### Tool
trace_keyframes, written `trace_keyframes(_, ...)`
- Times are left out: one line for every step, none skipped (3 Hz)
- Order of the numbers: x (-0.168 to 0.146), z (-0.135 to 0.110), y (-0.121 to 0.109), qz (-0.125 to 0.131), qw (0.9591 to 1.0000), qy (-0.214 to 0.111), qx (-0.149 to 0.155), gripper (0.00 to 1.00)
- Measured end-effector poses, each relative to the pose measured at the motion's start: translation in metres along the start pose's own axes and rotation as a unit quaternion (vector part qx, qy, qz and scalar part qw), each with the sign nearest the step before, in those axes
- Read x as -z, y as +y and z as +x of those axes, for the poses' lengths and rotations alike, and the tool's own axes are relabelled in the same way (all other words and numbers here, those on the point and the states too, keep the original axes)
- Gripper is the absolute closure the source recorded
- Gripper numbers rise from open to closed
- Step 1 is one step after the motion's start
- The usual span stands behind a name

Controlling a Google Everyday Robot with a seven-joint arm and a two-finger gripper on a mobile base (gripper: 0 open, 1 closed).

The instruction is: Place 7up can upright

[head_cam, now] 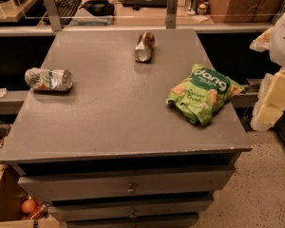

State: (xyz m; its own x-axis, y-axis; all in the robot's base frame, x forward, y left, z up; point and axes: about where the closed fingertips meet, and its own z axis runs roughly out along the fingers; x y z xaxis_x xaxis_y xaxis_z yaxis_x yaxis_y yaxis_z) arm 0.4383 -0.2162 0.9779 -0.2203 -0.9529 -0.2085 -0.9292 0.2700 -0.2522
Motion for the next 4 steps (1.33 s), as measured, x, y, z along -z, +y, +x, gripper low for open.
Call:
trace_keyframes(0.000,0.000,0.000,0.000,1.0000,0.000,0.000,0.00)
trace_keyframes(-0.015,-0.058,-0.007,-0.021,0.9984,-0.047,0.025,0.00)
trace_keyframes(-0.037,-0.159,-0.009,-0.046,0.9904,-0.111,0.068,0.00)
trace_keyframes(-0.052,-0.269,-0.004,-0.067,0.9755,-0.177,0.113,0.00)
